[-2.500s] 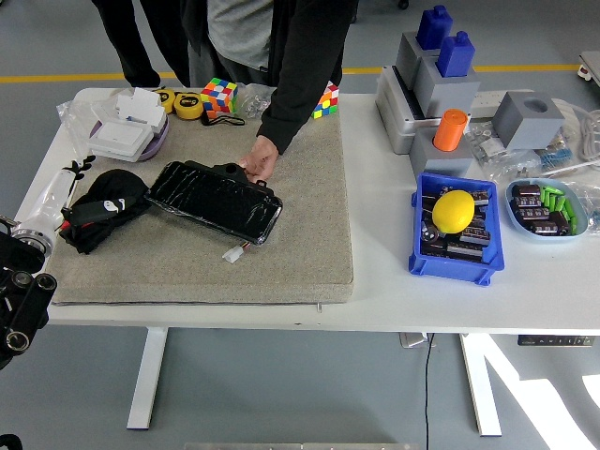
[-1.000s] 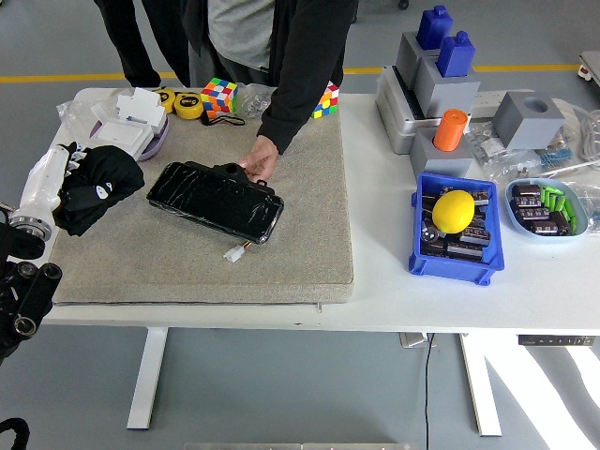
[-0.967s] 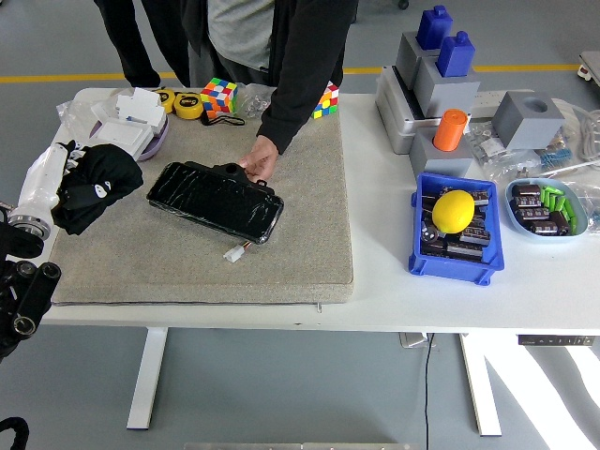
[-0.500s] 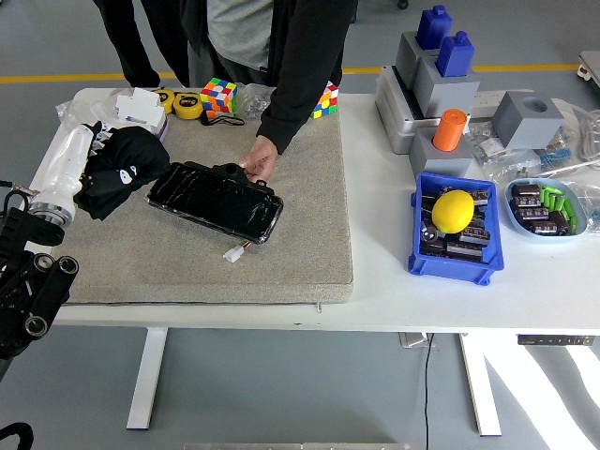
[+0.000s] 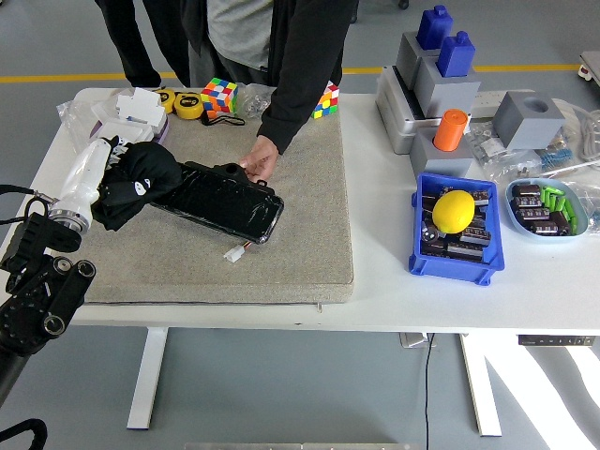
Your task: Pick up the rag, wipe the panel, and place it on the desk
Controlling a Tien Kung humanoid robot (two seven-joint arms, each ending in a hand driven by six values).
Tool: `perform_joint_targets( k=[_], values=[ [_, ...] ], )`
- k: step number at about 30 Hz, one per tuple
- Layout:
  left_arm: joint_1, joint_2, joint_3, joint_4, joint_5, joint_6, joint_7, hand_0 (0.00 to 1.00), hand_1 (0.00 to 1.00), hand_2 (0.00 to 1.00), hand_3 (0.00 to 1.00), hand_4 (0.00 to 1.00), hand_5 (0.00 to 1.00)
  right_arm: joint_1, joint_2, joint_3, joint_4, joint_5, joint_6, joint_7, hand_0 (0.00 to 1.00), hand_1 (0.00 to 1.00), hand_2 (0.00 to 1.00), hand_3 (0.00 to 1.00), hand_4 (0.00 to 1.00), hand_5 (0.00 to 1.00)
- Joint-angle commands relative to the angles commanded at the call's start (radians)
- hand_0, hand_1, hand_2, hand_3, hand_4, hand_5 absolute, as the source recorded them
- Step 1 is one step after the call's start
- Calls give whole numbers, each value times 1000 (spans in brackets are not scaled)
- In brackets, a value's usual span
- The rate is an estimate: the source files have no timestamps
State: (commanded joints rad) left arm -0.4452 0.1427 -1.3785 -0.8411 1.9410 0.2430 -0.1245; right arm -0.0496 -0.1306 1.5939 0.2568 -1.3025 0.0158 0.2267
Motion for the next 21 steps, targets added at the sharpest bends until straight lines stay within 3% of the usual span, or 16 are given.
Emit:
perform_joint_targets(
  k=[21],
  values=[
    [37,6,112,-85,-68,-7,24,260,287,303,546,638,2,-2,1,2,1,-1,2,0,590,566,482,522,899,370]
  ],
)
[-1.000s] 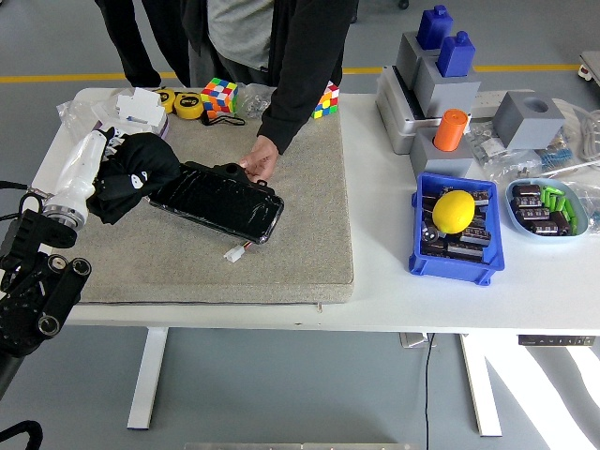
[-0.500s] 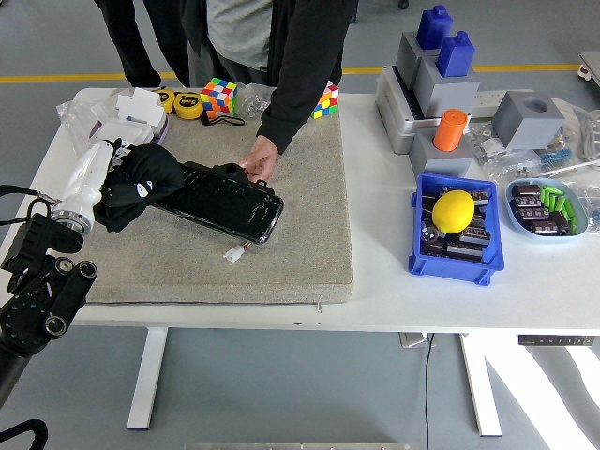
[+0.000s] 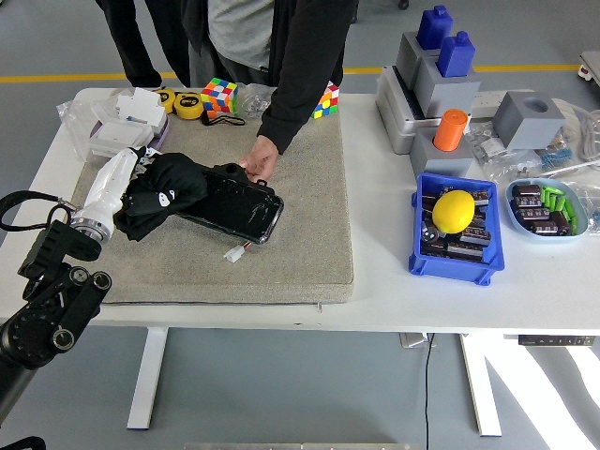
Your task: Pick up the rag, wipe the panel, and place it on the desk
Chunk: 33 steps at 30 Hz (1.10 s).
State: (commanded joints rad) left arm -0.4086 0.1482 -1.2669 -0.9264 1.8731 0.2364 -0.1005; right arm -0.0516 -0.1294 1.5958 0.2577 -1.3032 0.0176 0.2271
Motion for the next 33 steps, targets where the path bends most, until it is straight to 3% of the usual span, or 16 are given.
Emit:
perform_joint_targets(
  k=[5,14,21,33],
  values=[
    [-31,0,-59,60,12,15,-21,259,288,304,546,641,2,-1,0,-4,0,1,0,0,590,566,483,522,900,370],
    [-44,-6,-84,99,5,43,-56,256,286,304,545,644,2,-1,1,-5,1,3,1,-1,590,566,483,523,903,370],
    [-53,-6,-79,139,14,43,-50,254,286,304,545,645,2,0,1,-14,5,10,1,0,590,566,483,523,904,371],
    [-26,1,-23,81,-17,35,-40,253,283,305,546,646,2,-2,1,-14,7,10,2,1,590,566,483,523,907,373]
  ],
)
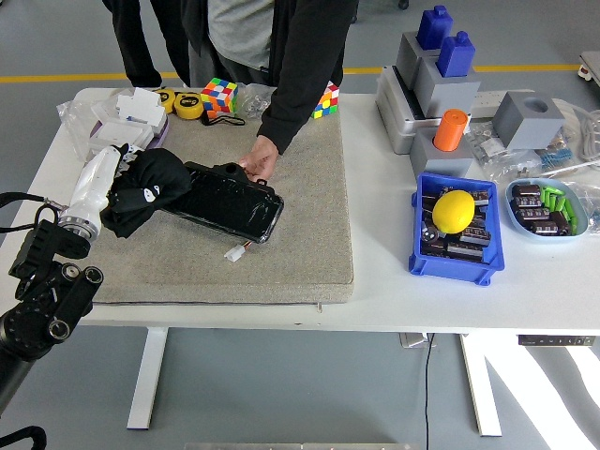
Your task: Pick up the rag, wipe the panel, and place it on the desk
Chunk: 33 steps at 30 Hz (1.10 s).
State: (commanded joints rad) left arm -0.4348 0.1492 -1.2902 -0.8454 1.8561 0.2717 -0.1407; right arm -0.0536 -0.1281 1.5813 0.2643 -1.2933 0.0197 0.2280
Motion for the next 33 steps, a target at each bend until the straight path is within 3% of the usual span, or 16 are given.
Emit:
perform_joint_targets(
  k=[21,33],
  values=[
    [43,10,233,-155,-52,1,16,247,280,308,546,649,2,0,0,-10,8,6,1,1,590,566,483,523,907,372],
    [41,3,342,-198,-61,9,12,241,279,308,547,651,2,1,1,-12,11,7,1,2,590,566,482,522,908,370]
  ],
)
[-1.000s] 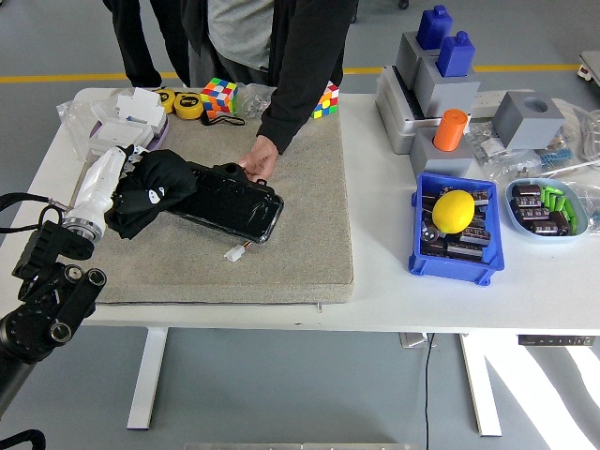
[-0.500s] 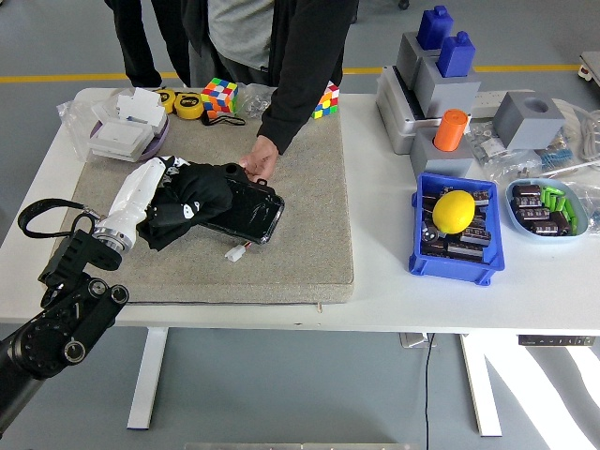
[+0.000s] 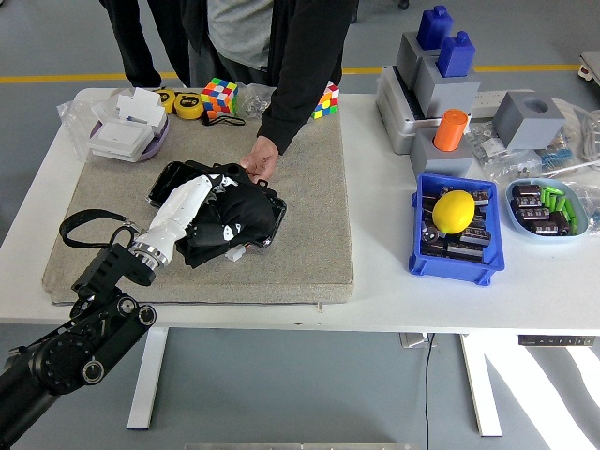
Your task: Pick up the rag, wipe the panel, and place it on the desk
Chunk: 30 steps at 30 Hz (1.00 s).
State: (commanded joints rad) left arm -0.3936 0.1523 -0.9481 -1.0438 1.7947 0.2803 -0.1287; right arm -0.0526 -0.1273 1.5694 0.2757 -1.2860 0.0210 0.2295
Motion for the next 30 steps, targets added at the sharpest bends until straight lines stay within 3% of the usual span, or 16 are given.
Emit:
perform_joint_targets(
  k=[5,11,30],
  values=[
    [-2,-4,28,-20,-8,4,-4,240,276,306,546,653,2,0,0,1,0,-1,1,0,590,566,482,522,908,369],
    [-10,-9,13,4,-8,9,-9,240,276,307,546,655,2,1,0,-3,0,0,1,1,590,566,482,522,907,367],
    [-58,-13,-122,172,-10,44,-38,237,273,307,546,661,2,1,0,-1,0,-1,0,0,590,566,482,522,906,365]
  ],
)
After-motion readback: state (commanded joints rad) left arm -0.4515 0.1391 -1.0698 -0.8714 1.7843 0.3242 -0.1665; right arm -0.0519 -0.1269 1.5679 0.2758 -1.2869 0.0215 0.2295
